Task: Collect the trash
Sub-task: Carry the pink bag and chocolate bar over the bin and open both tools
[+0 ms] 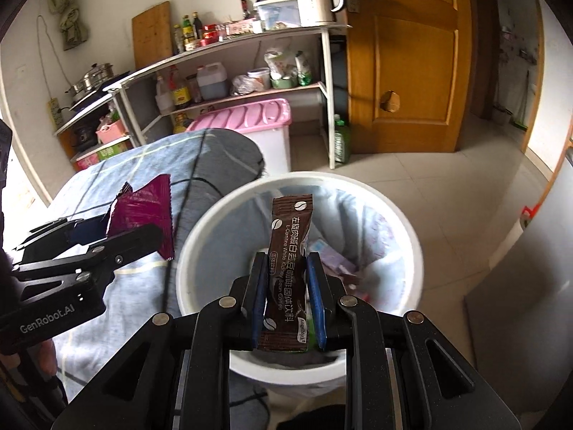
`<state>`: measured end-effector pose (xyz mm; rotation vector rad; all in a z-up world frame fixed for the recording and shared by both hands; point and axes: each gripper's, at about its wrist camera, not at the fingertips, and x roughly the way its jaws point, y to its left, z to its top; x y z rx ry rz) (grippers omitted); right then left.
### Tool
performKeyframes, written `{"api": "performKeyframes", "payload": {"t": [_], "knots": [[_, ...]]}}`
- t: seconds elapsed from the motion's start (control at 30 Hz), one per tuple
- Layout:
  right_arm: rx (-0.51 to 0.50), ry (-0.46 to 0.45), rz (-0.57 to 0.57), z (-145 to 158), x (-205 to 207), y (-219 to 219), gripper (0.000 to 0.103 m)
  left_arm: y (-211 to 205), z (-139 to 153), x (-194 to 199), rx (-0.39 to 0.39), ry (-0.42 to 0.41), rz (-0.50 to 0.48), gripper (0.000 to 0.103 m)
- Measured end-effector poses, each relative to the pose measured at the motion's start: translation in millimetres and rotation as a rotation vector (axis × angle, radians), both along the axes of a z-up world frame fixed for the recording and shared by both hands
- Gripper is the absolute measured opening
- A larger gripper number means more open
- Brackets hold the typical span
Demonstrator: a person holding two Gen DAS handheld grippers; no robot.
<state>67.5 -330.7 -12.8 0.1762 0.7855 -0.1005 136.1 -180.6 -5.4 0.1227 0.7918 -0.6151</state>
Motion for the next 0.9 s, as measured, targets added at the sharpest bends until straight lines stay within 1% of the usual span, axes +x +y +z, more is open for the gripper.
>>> {"api": "performKeyframes", "payload": {"t": [0.07,0.13,0.23,0.3,0.4,0.53,0.57,0.67,0.83,0.9], "knots": [[-0.001,0.012,-0.01,-3.1,0.7,-8.2,0.023,-9.8,-4.6,-0.2,0.008,0.01,-0.007,0.052],[0.001,0.025,-0.018,-7.2,1.6,-15.5,0.023,-19.4,-7.1,-2.7,0.023,-0.006,-0.017,0.052],[0.001,0.048,-0.024,-14.5,4.9,-23.9,0.023,-31.2,-13.8,-1.4,0.032,0.016,-0.033,0.053],[-0.002,0.054,-0.029,-17.8,6.4,-26.8,0.023,-35.4,-17.6,-1.3,0.038,0.027,-0.031,0.053],[-0.011,0.072,-0.042,-23.6,9.4,-31.8,0.023,-39.6,-21.8,-1.6,0.037,0.035,-0.032,0.057],[-0.015,0.081,-0.051,-27.6,8.5,-35.5,0.023,-40.8,-28.8,1.4,0.051,0.056,-0.019,0.057],[-0.018,0.082,-0.052,-28.3,8.5,-36.2,0.026,-40.6,-29.9,2.1,0.05,0.059,-0.018,0.058],[-0.007,0.076,-0.056,-29.1,6.3,-37.9,0.044,-39.4,-31.4,3.7,0.051,0.064,-0.012,0.058],[-0.002,0.073,-0.064,-28.5,3.5,-37.3,0.045,-36.4,-29.4,2.1,0.041,0.058,-0.007,0.067],[0.004,0.062,-0.065,-26.8,-0.1,-36.7,0.045,-33.2,-27.2,-0.2,0.028,0.053,-0.005,0.067]]}}
